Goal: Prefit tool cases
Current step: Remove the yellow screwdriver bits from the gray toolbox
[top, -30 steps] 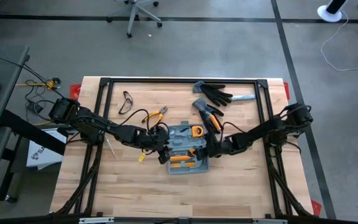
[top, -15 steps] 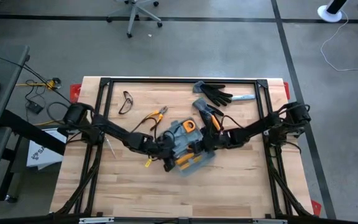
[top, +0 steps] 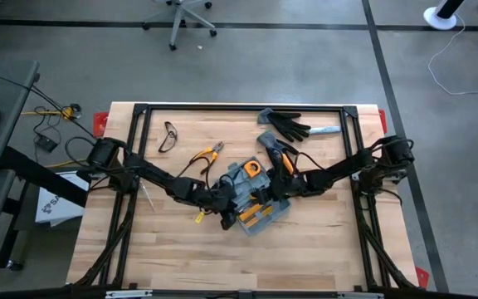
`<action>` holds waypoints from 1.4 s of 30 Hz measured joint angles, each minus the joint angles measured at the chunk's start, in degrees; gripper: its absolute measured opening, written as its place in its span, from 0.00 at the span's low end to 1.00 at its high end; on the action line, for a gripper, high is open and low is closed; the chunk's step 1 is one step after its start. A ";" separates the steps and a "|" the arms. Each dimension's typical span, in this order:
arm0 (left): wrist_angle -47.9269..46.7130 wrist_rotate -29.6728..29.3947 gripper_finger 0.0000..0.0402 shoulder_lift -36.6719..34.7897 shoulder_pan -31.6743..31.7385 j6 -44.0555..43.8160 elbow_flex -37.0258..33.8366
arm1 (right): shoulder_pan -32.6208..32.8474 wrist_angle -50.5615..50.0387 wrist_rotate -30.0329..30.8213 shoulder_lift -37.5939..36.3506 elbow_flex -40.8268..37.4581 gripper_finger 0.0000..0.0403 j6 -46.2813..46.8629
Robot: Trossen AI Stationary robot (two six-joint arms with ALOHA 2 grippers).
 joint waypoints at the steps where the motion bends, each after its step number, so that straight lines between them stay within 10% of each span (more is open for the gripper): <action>1: -0.01 -0.15 0.41 0.00 0.00 0.00 -0.01 | 0.00 0.10 -0.34 0.32 0.01 0.40 -0.13; 28: 6.29 -0.57 0.41 1.43 7.64 -1.49 -0.17 | 1.64 3.94 -2.48 2.40 -0.11 0.39 1.50; 42: 8.83 2.63 0.41 2.29 7.27 -2.99 -0.09 | 1.70 4.93 3.12 1.92 -0.14 0.04 1.18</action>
